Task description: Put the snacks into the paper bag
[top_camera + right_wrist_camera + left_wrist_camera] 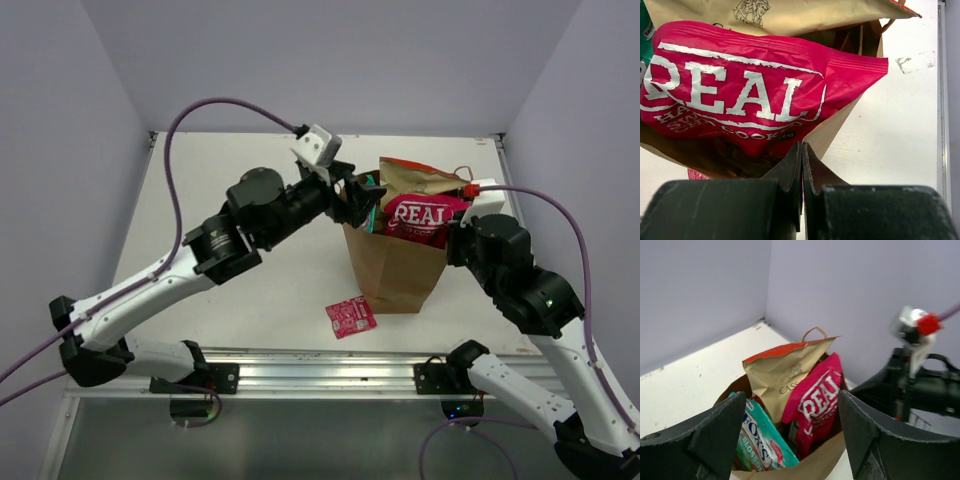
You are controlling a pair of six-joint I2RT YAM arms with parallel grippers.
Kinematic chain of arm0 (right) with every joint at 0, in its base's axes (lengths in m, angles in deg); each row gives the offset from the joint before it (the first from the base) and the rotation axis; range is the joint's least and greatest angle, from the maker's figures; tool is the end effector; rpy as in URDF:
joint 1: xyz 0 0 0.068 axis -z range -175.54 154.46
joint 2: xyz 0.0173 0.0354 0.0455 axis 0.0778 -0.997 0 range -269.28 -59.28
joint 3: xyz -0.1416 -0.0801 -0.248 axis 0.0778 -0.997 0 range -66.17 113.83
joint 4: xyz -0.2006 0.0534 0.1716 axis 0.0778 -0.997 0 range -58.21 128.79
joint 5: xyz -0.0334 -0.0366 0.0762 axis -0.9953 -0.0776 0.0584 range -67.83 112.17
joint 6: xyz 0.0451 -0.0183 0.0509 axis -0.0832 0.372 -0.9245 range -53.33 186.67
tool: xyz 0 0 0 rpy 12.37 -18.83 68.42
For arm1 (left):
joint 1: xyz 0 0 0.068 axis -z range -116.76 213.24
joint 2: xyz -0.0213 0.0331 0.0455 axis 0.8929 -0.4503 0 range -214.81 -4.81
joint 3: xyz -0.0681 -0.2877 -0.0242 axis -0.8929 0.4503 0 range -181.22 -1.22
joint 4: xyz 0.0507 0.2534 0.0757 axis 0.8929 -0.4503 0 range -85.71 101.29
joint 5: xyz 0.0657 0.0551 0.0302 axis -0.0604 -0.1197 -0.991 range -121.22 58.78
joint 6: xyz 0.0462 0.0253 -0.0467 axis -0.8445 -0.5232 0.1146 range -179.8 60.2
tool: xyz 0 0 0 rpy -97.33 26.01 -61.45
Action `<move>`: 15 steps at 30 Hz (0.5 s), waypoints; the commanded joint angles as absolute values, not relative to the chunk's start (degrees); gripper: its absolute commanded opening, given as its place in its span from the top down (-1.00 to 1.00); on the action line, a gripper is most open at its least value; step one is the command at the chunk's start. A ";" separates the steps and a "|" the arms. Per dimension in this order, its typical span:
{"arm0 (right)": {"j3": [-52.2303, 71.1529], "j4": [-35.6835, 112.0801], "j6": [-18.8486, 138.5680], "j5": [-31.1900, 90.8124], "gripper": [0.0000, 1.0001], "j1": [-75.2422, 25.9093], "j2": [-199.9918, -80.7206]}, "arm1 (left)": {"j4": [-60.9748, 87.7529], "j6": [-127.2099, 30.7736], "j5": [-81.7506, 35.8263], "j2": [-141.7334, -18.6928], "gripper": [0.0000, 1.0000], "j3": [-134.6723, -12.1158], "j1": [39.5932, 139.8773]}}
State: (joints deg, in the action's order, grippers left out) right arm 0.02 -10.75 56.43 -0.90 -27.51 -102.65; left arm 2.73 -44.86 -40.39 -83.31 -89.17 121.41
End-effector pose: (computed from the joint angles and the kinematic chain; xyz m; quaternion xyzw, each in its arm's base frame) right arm 0.1256 0.0518 0.4081 -0.0542 0.8390 0.0262 0.5408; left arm 0.1837 -0.2783 0.4991 0.2048 0.6711 -0.3780 0.6040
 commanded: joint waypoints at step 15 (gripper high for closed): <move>2.82 -12.80 56.48 -1.30 1.00 -27.71 -102.34 | 2.06 -36.51 -43.44 -75.61 -0.42 -43.59 133.46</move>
